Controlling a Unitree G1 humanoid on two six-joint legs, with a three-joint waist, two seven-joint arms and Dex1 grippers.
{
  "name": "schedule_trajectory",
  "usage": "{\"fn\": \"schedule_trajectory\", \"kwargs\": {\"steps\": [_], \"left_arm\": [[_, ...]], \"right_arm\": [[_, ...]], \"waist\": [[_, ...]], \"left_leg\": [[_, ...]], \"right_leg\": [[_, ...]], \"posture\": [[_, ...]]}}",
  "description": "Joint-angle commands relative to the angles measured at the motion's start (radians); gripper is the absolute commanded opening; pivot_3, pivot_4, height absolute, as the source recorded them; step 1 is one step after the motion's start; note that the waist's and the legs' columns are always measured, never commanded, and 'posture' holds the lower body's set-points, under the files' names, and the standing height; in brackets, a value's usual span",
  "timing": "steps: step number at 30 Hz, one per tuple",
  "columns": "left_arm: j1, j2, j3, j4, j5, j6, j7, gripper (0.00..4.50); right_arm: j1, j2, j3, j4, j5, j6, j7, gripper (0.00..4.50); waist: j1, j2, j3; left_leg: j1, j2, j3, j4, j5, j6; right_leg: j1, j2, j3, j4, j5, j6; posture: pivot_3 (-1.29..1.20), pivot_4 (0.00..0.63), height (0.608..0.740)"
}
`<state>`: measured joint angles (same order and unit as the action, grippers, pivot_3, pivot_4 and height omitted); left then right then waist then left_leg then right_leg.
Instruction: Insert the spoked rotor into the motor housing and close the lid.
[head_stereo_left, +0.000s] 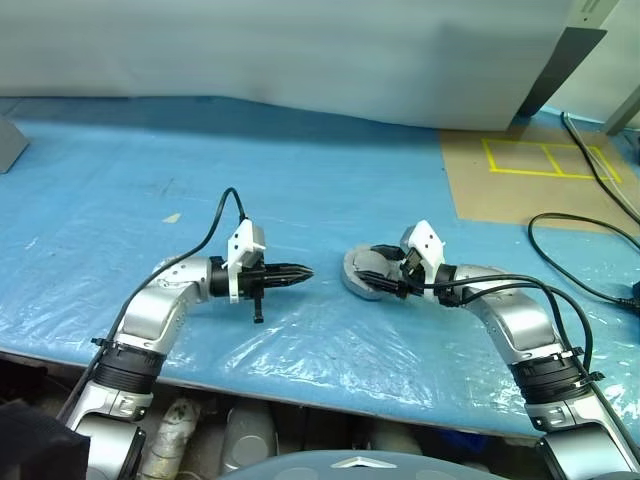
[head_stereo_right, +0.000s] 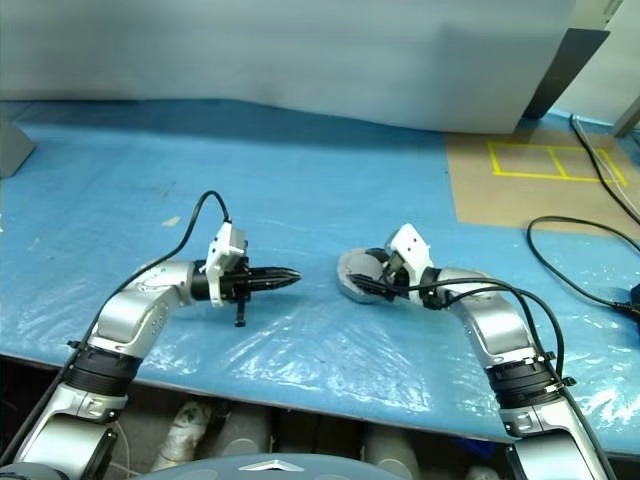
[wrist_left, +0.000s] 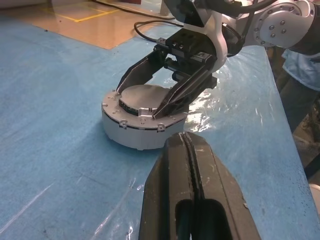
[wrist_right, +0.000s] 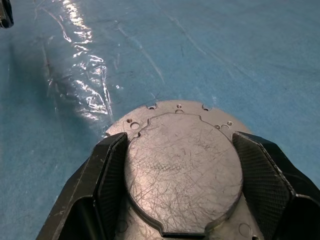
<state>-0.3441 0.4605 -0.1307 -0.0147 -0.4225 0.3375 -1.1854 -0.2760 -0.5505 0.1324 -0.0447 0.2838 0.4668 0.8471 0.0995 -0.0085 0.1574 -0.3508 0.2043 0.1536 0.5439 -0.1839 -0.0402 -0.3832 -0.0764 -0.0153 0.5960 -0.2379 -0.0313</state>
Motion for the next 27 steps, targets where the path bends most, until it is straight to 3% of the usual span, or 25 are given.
{"fn": "schedule_trajectory", "kwargs": {"steps": [1,14,17,27], "left_arm": [[-0.015,-0.006,-0.005,-0.016,-0.010,0.002,0.004,0.00],[-0.038,-0.012,-0.006,-0.015,-0.016,0.023,0.008,0.00],[-0.036,-0.012,-0.006,-0.030,-0.021,0.034,0.015,0.00],[-0.040,-0.035,-0.008,-0.036,-0.016,0.036,0.049,0.00]], "right_arm": [[0.070,-0.050,0.020,0.052,-0.059,0.116,-0.048,2.98],[0.073,-0.053,0.021,0.105,-0.178,-0.261,-0.107,2.98],[0.070,-0.067,-0.025,0.080,-0.030,-0.091,-0.010,2.98],[0.079,-0.058,0.041,0.068,-0.081,-0.052,-0.020,2.98]], "waist": [[0.001,0.000,0.000],[-0.004,0.000,0.000],[-0.003,0.001,0.000],[-0.003,0.001,-0.001]], "left_leg": [[0.000,0.000,0.000,0.000,0.000,0.000],[-0.009,0.001,0.000,-0.003,0.002,-0.004],[-0.008,0.001,0.000,-0.003,0.002,-0.004],[-0.010,0.001,0.000,-0.003,0.002,-0.004]], "right_leg": [[0.000,0.000,0.000,-0.001,-0.001,0.001],[-0.005,0.001,-0.003,-0.006,0.001,-0.001],[-0.004,0.001,-0.003,-0.006,0.001,-0.001],[-0.004,0.002,-0.006,-0.007,0.000,-0.001]], "posture": [[0.00,0.150,0.740],[0.00,0.150,0.740],[0.00,0.150,0.740],[0.00,0.150,0.740]]}}
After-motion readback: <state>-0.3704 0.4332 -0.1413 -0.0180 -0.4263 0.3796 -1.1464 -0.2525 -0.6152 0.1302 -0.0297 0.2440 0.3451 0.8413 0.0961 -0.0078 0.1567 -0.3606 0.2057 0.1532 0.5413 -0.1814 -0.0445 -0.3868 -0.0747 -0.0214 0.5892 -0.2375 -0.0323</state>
